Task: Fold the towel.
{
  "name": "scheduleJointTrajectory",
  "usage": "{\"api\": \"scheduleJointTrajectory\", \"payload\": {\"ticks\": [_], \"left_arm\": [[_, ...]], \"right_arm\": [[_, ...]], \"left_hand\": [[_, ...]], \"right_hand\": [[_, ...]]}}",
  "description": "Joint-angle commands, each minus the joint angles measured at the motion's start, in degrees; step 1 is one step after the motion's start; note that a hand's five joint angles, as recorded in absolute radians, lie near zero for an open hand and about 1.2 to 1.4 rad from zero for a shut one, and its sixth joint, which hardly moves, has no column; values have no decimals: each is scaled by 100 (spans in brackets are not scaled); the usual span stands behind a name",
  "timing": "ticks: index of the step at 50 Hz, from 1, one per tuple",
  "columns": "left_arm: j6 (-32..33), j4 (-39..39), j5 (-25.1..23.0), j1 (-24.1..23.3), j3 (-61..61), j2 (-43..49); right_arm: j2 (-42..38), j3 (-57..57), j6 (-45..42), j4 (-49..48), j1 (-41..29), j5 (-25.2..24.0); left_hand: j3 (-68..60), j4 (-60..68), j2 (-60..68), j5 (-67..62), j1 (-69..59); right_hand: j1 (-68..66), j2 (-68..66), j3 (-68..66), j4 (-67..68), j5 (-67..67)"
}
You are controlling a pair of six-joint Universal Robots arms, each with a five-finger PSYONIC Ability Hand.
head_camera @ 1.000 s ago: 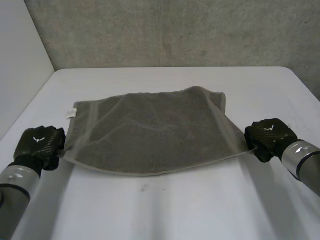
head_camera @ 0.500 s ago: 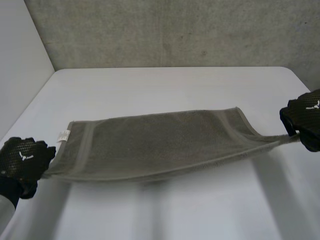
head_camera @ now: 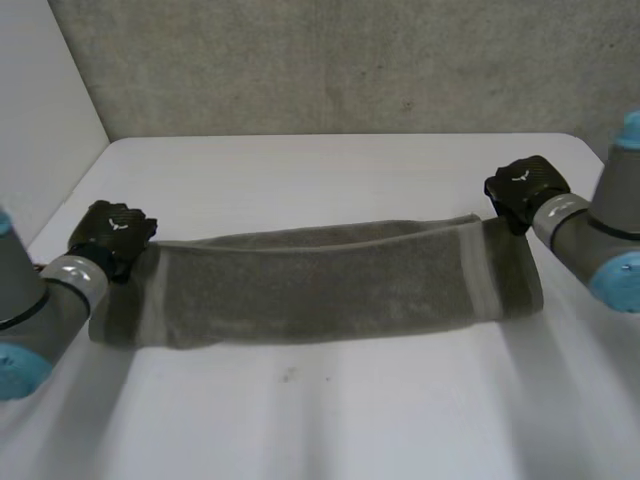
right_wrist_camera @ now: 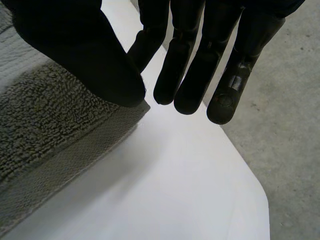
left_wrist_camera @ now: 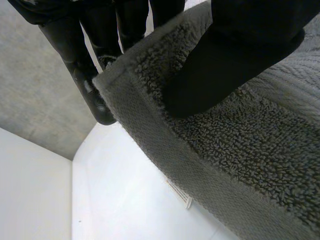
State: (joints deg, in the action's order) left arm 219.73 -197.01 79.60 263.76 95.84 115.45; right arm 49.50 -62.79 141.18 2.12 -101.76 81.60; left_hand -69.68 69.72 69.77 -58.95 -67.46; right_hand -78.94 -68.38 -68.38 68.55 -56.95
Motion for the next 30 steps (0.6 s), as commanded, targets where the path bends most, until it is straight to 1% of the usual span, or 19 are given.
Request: {"api": "scheduleJointTrajectory", "payload": {"ticks": [1,2,4,10,16,18,19,20,21,22,23,24,25,26,28,29,30], "left_arm": [[-333,22,284,-27,-1136,1110],[-334,23,284,-27,-1138,1111],[-395,31,363,-53,-1479,1400],[-413,31,407,-62,-1867,1639],[-413,14,398,-167,-2184,1894],[-413,14,398,-203,-2297,2025],[-413,14,398,-211,-2341,2069],[-413,14,398,-211,-2342,2069],[-413,14,398,-211,-2368,2104],[-413,14,398,-211,-2394,2122],[-413,14,398,-211,-2395,2122],[-413,22,433,-211,-2386,2122],[-413,31,503,-211,-2351,2079],[-413,31,504,-211,-2351,2078],[-439,66,705,-229,-2211,1903],[-440,67,706,-229,-2210,1902],[-483,75,802,-229,-2036,1676]], "right_arm": [[-819,637,121,-924,-116,233],[-898,689,138,-1055,-133,294],[-959,724,138,-1178,-151,330],[-1197,865,138,-1749,-186,391],[-1452,1067,138,-1847,-195,374],[-1557,1102,173,-1925,-203,278],[-1627,1102,208,-2039,-230,190],[-1628,1102,209,-2040,-230,189],[-1698,1094,226,-2179,-238,85],[-1733,1102,244,-2277,-247,32],[-1733,1102,244,-2277,-247,31],[-1725,1102,252,-2304,-247,22],[-1655,1059,279,-2295,-256,31],[-1654,1058,279,-2295,-256,31],[-1235,805,541,-2286,-265,22],[-1233,804,543,-2286,-265,22],[-937,577,760,-2312,-256,14]], "left_hand": [[-1032,1028,1023,-1105,-1254],[-1032,1028,1023,-1105,-1254],[-1032,1028,1023,-1105,-1254],[-1032,1028,1023,-1105,-1254],[-1032,1028,1023,-1105,-1254],[-1032,1028,1023,-1105,-1254],[-1032,1028,1023,-1105,-1254],[-1032,1028,1023,-1105,-1254],[-1032,1028,1023,-1105,-1254],[1630,-1634,-1640,1558,1409],[1657,-1661,-1666,1584,1435],[5021,-5025,-5030,4948,4799],[5937,-5941,-5947,5865,5716],[5946,-5950,-5956,5874,5725],[5946,-5950,-5956,5874,5725],[5946,-5950,-5956,5874,5725],[5946,-5950,-5956,5874,5725]], "right_hand": [[-106,-1162,-1162,1145,-1305],[-106,-1162,-1162,1145,-1305],[-106,-1162,-1162,1145,-1305],[-106,-1162,-1162,1145,-1305],[-106,-1162,-1162,1145,-1305],[-106,-1162,-1162,1145,-1305],[1736,680,680,-698,537],[1755,699,699,-716,556],[4136,3080,3080,-3098,2937],[6025,4969,4969,-4987,4826],[6044,4988,4988,-5006,4845],[6894,5838,5838,-5855,5695],[6894,5838,5838,-5855,5695],[6894,5838,5838,-5855,5695],[6894,5838,5838,-5855,5695],[6894,5838,5838,-5855,5695],[6894,5838,5838,-5855,5695]]}}
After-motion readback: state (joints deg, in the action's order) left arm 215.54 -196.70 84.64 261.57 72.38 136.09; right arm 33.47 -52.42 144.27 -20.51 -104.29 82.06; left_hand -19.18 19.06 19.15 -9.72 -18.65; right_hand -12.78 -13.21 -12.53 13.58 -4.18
